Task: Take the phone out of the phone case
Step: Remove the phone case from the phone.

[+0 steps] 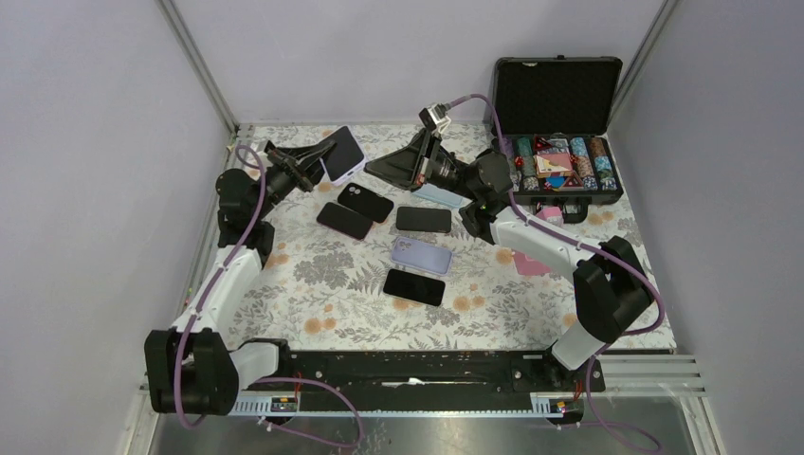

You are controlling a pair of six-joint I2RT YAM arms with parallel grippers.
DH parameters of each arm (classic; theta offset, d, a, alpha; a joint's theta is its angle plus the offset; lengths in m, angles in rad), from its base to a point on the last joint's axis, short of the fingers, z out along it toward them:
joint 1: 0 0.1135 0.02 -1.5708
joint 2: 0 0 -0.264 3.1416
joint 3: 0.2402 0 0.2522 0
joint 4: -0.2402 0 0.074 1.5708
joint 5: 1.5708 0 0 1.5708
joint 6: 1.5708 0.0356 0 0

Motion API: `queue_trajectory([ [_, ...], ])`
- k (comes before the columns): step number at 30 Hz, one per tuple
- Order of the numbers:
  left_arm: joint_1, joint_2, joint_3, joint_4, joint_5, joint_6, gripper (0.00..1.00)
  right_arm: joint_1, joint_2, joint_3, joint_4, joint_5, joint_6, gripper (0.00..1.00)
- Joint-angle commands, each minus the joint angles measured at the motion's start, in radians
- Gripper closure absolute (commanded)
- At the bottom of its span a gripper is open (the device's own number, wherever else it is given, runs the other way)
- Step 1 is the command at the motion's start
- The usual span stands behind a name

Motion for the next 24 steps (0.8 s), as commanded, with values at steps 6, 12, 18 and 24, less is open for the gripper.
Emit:
queue_trajectory([
  [6,-0.04,-0.002,0.066,0.125,0.039,0.066,1.0,0.019,-0.025,-0.01,0.013,0.052,-0.029,0.81],
  [12,0.008,-0.019,0.085,0.099,0.019,0.159,1.0,0.021,-0.124,-0.013,-0.23,0.07,-0.167,0.22],
  [18,0.008,-0.009,0.073,0.116,0.012,0.151,1.0,0.021,-0.102,0.022,-0.193,0.071,-0.113,0.37],
  [24,0.008,-0.016,0.048,0.11,0.002,0.129,1.0,0.025,-0.08,0.041,-0.183,0.046,-0.096,0.56],
])
